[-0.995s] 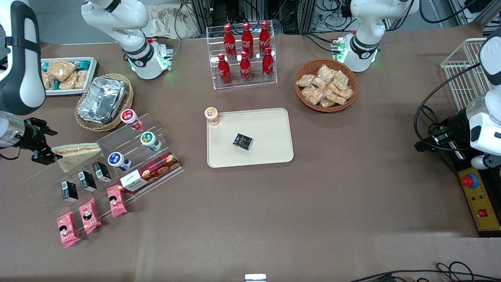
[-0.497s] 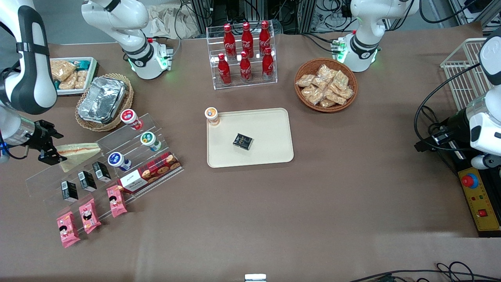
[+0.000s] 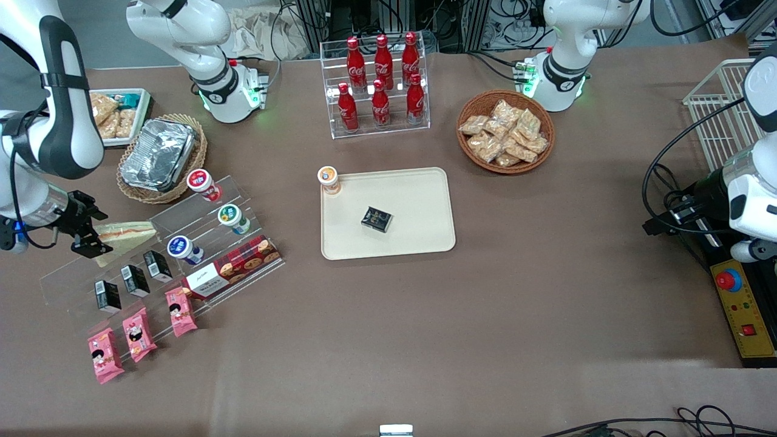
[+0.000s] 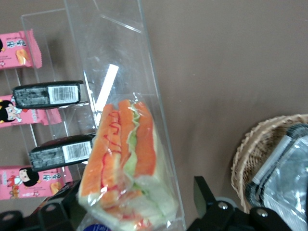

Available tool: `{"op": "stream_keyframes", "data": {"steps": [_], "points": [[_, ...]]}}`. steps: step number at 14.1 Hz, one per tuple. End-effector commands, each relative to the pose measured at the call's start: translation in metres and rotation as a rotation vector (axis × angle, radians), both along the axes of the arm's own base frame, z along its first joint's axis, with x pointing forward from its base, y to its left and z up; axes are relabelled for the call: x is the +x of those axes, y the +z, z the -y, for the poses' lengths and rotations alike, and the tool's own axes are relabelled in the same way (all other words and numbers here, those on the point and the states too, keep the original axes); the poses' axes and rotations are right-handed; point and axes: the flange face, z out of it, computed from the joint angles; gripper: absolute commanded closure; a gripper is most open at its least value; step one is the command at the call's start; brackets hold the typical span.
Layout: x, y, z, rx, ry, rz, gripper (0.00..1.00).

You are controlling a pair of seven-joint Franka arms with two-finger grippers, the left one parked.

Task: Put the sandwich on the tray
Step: 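Close the right gripper on the wrapped sandwich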

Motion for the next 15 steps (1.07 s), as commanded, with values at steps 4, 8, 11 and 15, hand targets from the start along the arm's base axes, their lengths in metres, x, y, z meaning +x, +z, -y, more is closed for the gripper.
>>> {"op": "stream_keyframes", "data": {"steps": [4, 8, 11, 15], "points": [[-0.005, -0.008, 0.003, -0.002, 0.054, 0.023, 0.67], [0.004, 0.023, 0.007, -0.002, 0.066, 0.036, 0.74], [0.026, 0.078, -0.003, 0.026, 0.072, 0.007, 0.77], [0.043, 0.147, -0.038, 0.059, 0.123, -0.022, 0.84]]}}
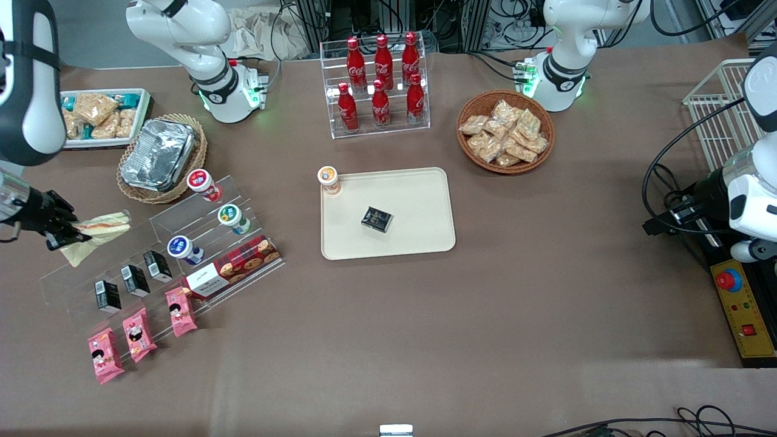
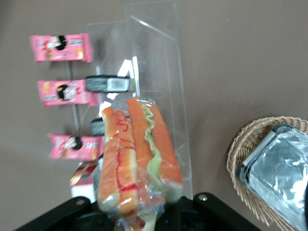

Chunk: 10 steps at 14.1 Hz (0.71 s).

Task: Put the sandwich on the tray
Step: 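Lift the sandwich and carry it over the cream tray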

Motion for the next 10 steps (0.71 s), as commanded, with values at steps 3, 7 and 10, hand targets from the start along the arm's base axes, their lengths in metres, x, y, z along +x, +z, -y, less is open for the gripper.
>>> {"op": "stream_keyframes", "data": {"steps": [3, 7, 10], "points": [[0.022, 0.057, -0.056, 0.023, 0.111, -0.059, 0.85], [0.017, 0.071, -0.1, 0.053, 0.434, -0.115, 0.85], [0.02, 0.087, -0.11, 0.141, 0.559, -0.051, 0.85]]}}
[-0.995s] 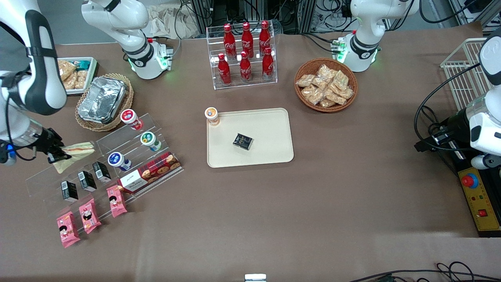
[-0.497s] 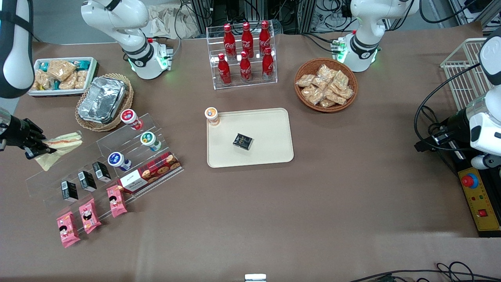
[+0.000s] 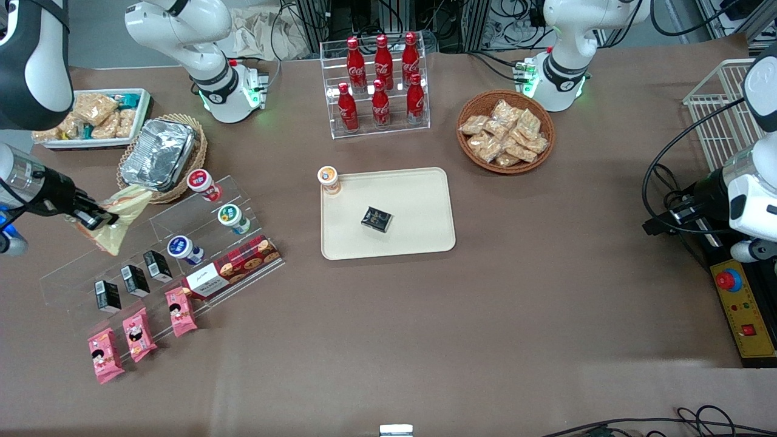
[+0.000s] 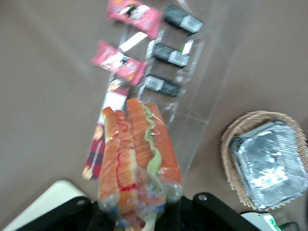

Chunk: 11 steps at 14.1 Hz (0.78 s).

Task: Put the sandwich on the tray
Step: 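Lift the sandwich and carry it over the cream tray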

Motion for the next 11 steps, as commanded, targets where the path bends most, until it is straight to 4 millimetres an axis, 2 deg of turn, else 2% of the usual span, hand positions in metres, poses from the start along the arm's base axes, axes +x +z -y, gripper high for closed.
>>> {"op": "stream_keyframes", "data": {"steps": [1, 3, 5, 7, 10, 11], "points": [[0.007, 0.015, -0.003, 0.052, 0.174, 0.033, 0.85], [0.009, 0.016, -0.015, 0.058, 0.356, 0.056, 0.85], [0.009, 0.016, -0.032, 0.064, 0.398, 0.06, 0.85], [0.009, 0.016, -0.068, 0.055, 0.466, 0.067, 0.85], [0.005, 0.005, -0.136, -0.019, 0.633, 0.048, 0.85], [0.004, 0.003, -0.157, -0.03, 0.702, 0.056, 0.88]]}}
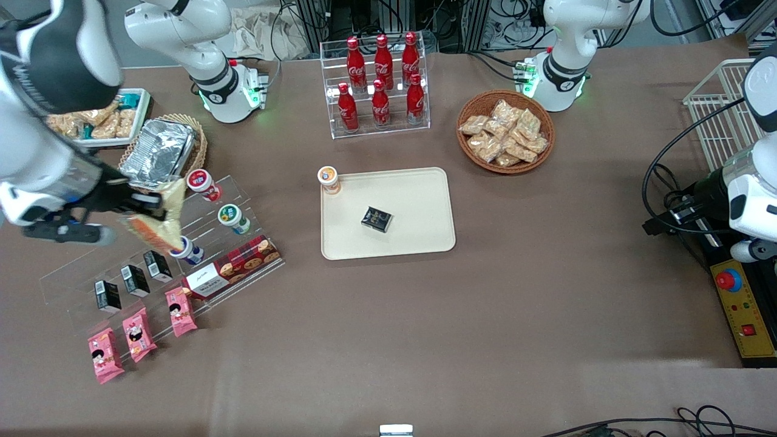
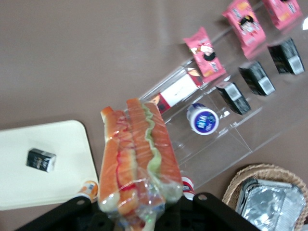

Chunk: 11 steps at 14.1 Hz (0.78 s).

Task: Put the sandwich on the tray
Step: 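Lift the sandwich and carry it over the cream tray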

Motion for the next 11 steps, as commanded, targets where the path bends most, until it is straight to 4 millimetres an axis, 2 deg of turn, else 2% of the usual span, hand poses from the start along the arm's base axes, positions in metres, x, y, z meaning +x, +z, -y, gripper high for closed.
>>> {"op": "stream_keyframes", "data": {"steps": [1, 3, 6, 11], "points": [[0.004, -0.005, -0.049, -0.036, 0.187, 0.033, 0.96], [-0.001, -0.017, -0.083, -0.039, 0.349, 0.021, 1.0], [-0.015, -0.038, -0.156, -0.046, 0.477, 0.037, 1.0], [-0.029, -0.105, -0.267, -0.065, 0.657, 0.118, 1.0]]}}
